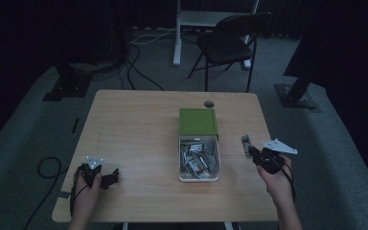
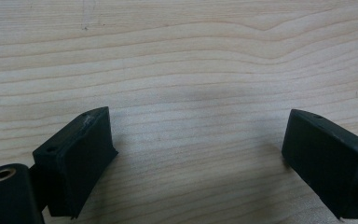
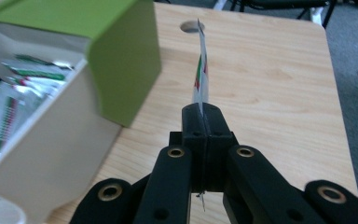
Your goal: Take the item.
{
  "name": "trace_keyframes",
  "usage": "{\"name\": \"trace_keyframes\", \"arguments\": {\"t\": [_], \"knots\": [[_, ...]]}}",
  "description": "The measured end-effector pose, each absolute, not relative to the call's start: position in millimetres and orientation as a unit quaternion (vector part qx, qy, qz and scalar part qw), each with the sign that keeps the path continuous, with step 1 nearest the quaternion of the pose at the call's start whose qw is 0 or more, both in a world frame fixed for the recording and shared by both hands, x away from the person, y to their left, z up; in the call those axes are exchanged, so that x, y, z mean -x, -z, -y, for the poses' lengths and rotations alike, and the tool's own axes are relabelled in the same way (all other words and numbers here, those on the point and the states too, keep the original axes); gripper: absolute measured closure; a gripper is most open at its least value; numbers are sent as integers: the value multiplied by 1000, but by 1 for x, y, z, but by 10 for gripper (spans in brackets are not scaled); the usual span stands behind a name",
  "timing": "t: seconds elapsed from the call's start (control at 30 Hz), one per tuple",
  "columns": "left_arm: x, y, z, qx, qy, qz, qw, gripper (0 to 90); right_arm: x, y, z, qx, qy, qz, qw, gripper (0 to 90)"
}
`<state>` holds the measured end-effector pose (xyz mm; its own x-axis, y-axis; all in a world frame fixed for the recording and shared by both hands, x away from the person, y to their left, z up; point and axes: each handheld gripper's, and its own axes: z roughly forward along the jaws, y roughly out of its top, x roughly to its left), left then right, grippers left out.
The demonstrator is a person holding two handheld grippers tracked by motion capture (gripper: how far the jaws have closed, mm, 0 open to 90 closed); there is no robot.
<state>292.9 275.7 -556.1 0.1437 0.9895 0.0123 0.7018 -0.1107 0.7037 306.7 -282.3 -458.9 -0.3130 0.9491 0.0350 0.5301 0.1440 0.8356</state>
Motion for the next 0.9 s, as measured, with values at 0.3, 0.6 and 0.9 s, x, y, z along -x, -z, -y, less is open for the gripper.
{"name": "trace_keyframes", "arguments": {"t": [0.3,0.6,0.9], "knots": [[-293,556,-276,-701,-253,-603,284,94,-312,478,298,-545,-368,-707,259,900],[-293,556,-276,-701,-253,-603,284,94,-318,500,303,-563,-340,-710,252,900],[-293,556,-276,-701,-253,-603,284,94,-321,513,311,-582,-341,-701,233,900]]}}
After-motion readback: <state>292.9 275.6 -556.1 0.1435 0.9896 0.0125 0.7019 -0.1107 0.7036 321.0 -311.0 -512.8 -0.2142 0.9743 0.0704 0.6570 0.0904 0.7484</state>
